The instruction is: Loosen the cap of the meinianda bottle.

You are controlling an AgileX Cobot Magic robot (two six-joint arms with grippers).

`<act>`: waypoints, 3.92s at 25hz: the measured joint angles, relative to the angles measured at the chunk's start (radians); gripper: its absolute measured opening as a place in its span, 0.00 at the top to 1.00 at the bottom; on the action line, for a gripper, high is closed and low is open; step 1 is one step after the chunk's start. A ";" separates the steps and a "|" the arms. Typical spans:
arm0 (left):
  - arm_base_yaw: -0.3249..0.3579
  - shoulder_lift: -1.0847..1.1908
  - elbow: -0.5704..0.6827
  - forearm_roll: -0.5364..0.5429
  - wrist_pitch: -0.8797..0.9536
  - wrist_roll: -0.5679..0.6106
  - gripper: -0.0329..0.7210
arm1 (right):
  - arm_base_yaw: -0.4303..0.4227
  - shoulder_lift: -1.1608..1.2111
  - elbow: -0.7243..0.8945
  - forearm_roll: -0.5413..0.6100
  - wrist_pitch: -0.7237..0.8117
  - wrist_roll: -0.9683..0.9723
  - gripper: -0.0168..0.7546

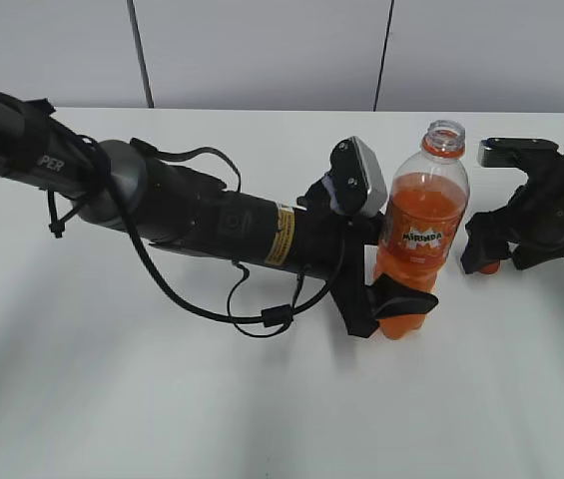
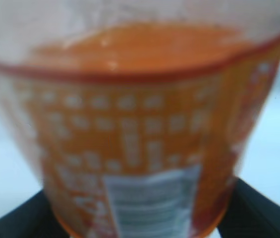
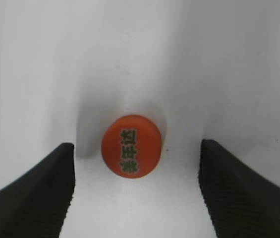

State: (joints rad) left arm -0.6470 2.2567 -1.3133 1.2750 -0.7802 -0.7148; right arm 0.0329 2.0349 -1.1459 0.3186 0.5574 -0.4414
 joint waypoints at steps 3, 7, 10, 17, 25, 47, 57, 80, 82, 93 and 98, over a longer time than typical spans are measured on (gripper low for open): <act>0.003 0.000 0.000 0.002 0.005 0.000 0.18 | 0.000 -0.017 0.001 0.000 0.011 0.000 0.22; 0.013 0.000 0.000 0.004 0.007 0.000 0.17 | 0.000 -0.061 0.001 0.002 0.014 0.000 0.22; 0.018 0.000 0.000 0.005 0.007 0.000 0.17 | 0.000 -0.087 0.001 0.004 0.016 0.000 0.22; 0.040 -0.010 0.000 0.100 0.006 -0.009 0.17 | 0.000 -0.154 0.001 0.004 0.026 0.000 0.22; 0.111 -0.024 0.000 0.338 -0.040 -0.148 0.17 | 0.000 -0.230 0.001 0.004 0.042 0.000 0.22; 0.268 -0.142 0.000 0.403 0.821 -0.344 0.23 | 0.000 -0.341 -0.195 -0.162 0.053 0.000 0.22; 0.344 -0.220 -0.008 -0.213 1.160 -0.055 0.23 | 0.000 -0.341 -0.242 -0.261 -0.010 0.095 0.22; 0.506 -0.228 -0.526 -0.993 1.988 0.722 0.24 | 0.000 -0.343 -0.504 -0.363 0.511 0.345 0.22; 0.506 -0.231 -0.526 -1.036 1.996 0.731 0.25 | 0.000 -0.343 -0.532 -0.365 0.585 0.339 0.22; 0.512 -0.398 -0.415 -1.121 2.000 0.753 0.27 | 0.000 -0.412 -0.553 -0.319 0.656 0.253 0.25; 0.515 -0.538 -0.224 -1.121 2.000 0.755 0.28 | 0.000 -0.506 -0.458 -0.319 0.656 0.240 0.25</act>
State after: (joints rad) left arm -0.1323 1.7183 -1.5370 0.1545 1.2201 0.0402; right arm 0.0329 1.5286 -1.6035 0.0000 1.2132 -0.2012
